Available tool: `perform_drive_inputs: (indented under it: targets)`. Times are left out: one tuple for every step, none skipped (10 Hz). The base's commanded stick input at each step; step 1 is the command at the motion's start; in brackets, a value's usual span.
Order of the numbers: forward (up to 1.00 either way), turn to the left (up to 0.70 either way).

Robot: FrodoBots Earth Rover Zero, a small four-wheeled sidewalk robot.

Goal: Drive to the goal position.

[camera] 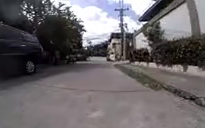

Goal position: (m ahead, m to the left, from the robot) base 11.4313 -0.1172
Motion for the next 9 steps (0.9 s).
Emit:
perform_drive_inputs:
  targets:
    - [1.00,0.00]
    - [1.00,0.00]
    - [1.00,0.00]
    - [1.00,0.00]
    - [1.00,0.00]
    - [1.00,0.00]
    - [1.00,0.00]
    - [1.00,0.00]
    - [1.00,0.00]
